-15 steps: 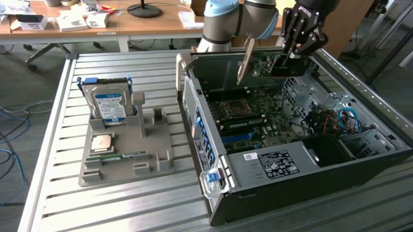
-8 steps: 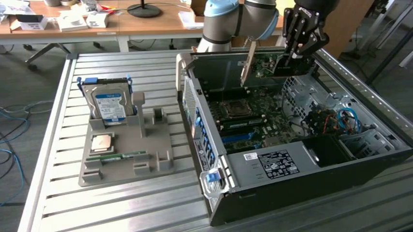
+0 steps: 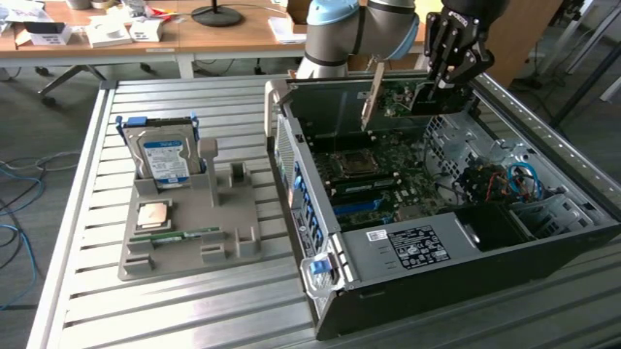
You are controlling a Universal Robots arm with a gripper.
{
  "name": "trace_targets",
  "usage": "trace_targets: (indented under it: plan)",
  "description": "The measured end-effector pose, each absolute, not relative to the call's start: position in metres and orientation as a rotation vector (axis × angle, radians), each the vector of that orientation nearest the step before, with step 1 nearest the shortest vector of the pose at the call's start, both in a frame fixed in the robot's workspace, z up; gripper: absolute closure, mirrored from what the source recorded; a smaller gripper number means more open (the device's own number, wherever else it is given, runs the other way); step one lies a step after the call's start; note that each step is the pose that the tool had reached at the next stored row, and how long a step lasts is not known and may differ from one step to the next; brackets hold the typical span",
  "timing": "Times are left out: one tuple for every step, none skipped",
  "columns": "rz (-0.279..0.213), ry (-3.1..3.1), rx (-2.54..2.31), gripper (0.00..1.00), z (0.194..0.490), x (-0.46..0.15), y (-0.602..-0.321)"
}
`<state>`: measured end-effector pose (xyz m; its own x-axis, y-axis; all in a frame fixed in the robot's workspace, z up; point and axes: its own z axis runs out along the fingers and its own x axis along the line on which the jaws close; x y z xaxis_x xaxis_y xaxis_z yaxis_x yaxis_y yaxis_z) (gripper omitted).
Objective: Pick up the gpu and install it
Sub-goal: 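Insert the gpu into the slot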
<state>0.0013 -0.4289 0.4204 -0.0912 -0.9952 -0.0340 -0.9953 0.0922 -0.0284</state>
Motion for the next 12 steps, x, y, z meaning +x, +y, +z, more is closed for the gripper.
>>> trace_targets:
  plan:
    - [0.003, 2.288, -2.087, 0.74, 0.4204, 0.0013, -0.4289]
    - [0.003, 2.288, -2.087, 0.74, 0.4203, 0.0013, -0.4289]
    - [0.003, 2.288, -2.087, 0.74, 0.4203, 0.0013, -0.4289]
    - [0.003, 2.288, -2.087, 0.74, 0.4203, 0.0013, -0.4289]
    - [0.003, 2.288, -2.087, 0.74, 0.4203, 0.0013, -0.4289]
    - [0.003, 2.288, -2.087, 0.74, 0.4203, 0.0013, -0.4289]
    - [0.003, 2.288, -2.087, 0.74, 0.4203, 0.0013, -0.4289]
    - [0.003, 2.288, -2.087, 0.74, 0.4203, 0.0013, -0.4289]
    - [0.003, 2.288, -2.087, 0.74, 0.4203, 0.0013, -0.4289]
    - [0.003, 2.288, -2.087, 0.74, 0.4203, 0.0013, -0.4289]
    - [0.003, 2.288, -2.087, 0.74, 0.4203, 0.0012, -0.4289]
    - [0.003, 2.289, -2.087, 0.74, 0.4203, 0.0007, -0.4289]
